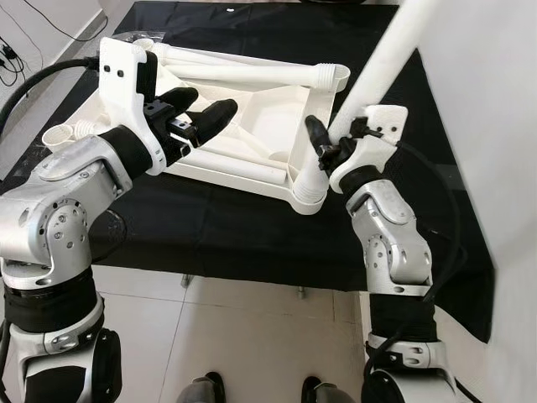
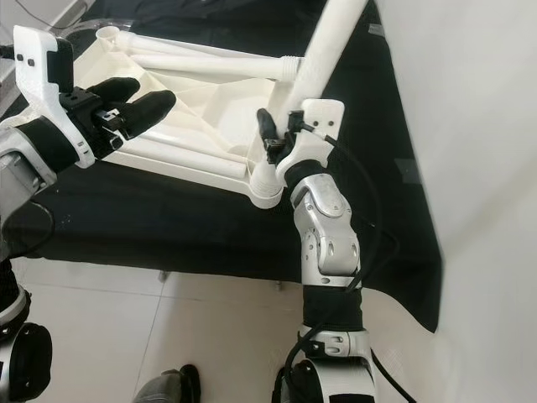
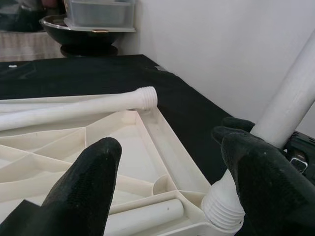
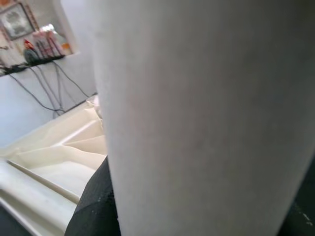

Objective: Building children table

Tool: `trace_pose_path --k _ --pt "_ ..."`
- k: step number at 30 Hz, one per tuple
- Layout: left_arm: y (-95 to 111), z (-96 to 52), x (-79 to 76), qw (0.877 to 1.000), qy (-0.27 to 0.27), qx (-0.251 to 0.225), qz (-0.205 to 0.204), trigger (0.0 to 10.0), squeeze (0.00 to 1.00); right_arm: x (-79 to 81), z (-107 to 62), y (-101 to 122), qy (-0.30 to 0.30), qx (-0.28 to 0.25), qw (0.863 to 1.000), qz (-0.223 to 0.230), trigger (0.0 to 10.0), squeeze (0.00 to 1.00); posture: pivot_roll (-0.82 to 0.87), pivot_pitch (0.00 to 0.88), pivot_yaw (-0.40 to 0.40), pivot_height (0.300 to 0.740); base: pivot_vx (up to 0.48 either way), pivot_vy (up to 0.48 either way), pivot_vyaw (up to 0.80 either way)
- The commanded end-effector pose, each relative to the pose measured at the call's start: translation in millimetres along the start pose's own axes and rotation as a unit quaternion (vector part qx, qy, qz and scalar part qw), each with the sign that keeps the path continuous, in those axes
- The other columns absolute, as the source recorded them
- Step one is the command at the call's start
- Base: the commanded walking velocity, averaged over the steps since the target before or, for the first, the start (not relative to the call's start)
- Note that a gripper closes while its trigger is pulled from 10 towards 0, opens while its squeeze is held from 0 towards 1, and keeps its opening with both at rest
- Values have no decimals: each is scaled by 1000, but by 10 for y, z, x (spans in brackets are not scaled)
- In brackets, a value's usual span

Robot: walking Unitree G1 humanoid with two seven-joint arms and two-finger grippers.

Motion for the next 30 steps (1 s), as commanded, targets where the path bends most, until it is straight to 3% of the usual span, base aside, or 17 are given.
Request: trace_pose_path --k 1,3,10,12,13,14,15,17,21,23,27,30 --pt "-61 0 -23 1000 -4 3 -8 10000 0 102 4 22 25 -9 999 29 10000 0 37 219 11 740 0 0 0" --pt "-49 8 -46 1000 -6 -1 -9 10000 0 77 31 176 30 -36 997 66 10000 0 37 219 11 740 0 0 0" --pt "-39 19 -63 1000 -7 -5 -10 10000 0 116 40 334 55 -65 993 80 10000 0 33 214 8 740 0 0 0" --pt "-33 32 -82 1000 -9 -9 -11 10000 0 226 27 371 93 -70 993 31 10000 0 31 211 7 740 0 0 0" --pt "-33 32 -82 1000 -9 -9 -11 10000 0 226 27 371 93 -70 993 31 10000 0 31 211 7 740 0 0 0" --pt "-21 47 -102 1000 -11 -12 -12 10000 0 325 12 350 123 -66 990 -30 10000 0 32 209 5 740 0 0 0" --pt "-21 47 -102 1000 -11 -12 -12 10000 0 325 12 350 123 -66 990 -30 10000 0 32 209 5 740 0 0 0" --pt "9 94 -162 999 -23 -19 -16 10000 0 463 -16 268 169 -51 976 -127 10000 0 31 202 4 740 0 0 0" --pt "50 174 -255 999 -43 -29 -18 10000 0 475 8 235 174 -39 969 -170 10000 0 31 191 2 740 0 0 0" --pt "131 288 -386 996 -71 -44 -16 10000 0 515 43 234 178 -35 964 -197 10000 0 25 172 1 740 0 0 0" --pt "189 357 -470 994 -89 -54 -15 10000 0 566 55 223 186 -33 959 -211 10000 0 21 164 1 740 0 0 0" --pt "345 488 -738 985 -153 -79 -14 10000 0 637 105 118 184 -12 953 -239 10000 0 13 140 10 740 0 0 0"
Point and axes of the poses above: a point about 5 cm out from each wrist's last joint towards the gripper, its own z axis pointing out of the wrist towards the gripper, its own y axis along the axis of the wrist's last joint, x = y × z, the point moved 6 cm from there along z, pointing out of the wrist towards the gripper, and after that the axes turned 9 degrees about -z, right-handed, at the moved point
